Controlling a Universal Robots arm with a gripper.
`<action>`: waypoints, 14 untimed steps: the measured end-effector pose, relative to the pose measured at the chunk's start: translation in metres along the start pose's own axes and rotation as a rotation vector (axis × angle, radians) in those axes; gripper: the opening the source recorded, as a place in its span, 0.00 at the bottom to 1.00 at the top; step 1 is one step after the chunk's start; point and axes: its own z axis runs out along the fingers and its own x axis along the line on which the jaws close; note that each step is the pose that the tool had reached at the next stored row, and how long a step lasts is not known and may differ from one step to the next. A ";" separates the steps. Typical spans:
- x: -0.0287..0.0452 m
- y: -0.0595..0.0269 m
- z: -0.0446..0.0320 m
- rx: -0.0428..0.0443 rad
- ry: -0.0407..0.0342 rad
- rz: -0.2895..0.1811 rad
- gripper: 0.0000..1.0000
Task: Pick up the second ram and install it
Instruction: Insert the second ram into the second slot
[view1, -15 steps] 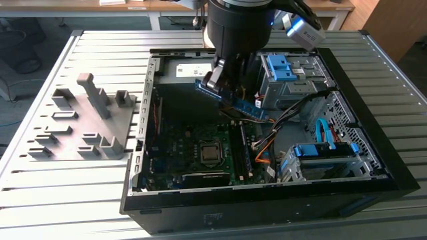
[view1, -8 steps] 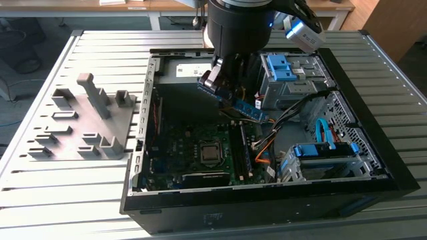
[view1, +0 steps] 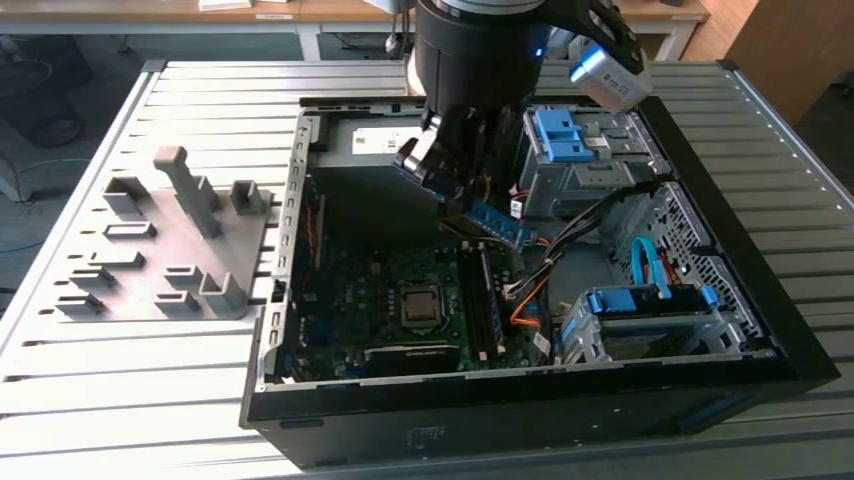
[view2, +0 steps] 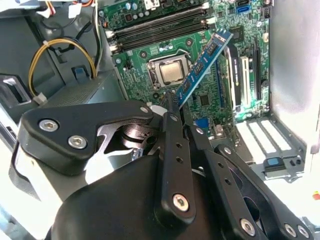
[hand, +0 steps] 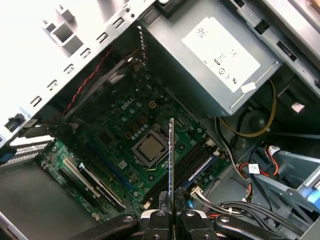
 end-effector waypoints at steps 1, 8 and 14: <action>0.0000 0.0000 0.0000 0.0004 -0.0002 0.010 0.14; 0.0000 0.0000 0.0004 0.0031 -0.0019 0.080 0.14; 0.0001 0.0000 0.0007 0.0054 -0.0033 0.140 0.14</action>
